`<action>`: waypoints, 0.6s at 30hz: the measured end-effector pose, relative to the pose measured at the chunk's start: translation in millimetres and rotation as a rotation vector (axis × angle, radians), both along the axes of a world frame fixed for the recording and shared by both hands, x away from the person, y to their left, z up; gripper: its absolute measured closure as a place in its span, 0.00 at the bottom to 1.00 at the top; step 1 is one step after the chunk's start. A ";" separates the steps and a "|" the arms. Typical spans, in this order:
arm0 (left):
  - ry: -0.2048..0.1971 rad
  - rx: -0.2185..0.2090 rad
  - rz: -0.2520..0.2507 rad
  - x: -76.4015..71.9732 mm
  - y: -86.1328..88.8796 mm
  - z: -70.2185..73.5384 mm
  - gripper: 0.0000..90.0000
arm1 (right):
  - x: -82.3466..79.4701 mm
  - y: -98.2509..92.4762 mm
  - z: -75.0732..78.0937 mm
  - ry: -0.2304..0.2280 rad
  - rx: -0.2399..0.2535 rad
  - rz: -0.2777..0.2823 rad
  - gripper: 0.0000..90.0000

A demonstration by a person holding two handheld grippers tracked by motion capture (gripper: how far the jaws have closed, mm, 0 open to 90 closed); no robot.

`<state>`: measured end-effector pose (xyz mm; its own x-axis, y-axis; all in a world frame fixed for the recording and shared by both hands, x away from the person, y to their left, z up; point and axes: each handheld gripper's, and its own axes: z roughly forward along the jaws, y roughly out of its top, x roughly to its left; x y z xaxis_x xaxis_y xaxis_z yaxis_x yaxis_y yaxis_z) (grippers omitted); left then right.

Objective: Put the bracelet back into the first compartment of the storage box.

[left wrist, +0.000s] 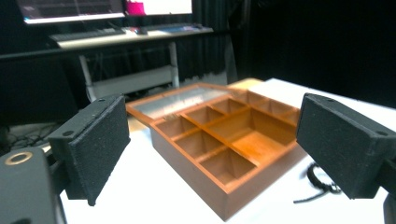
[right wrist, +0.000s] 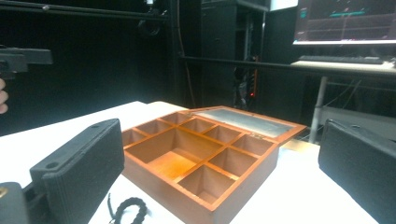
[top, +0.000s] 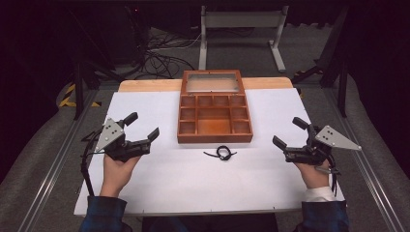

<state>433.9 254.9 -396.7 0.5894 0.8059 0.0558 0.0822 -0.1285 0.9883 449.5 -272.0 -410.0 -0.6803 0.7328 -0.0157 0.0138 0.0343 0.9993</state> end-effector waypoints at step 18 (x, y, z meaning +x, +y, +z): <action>0.100 0.083 -0.088 7.8 -54.9 -31.8 0.17 | 0.9 2.6 2.1 0.054 -0.012 -0.044 0.03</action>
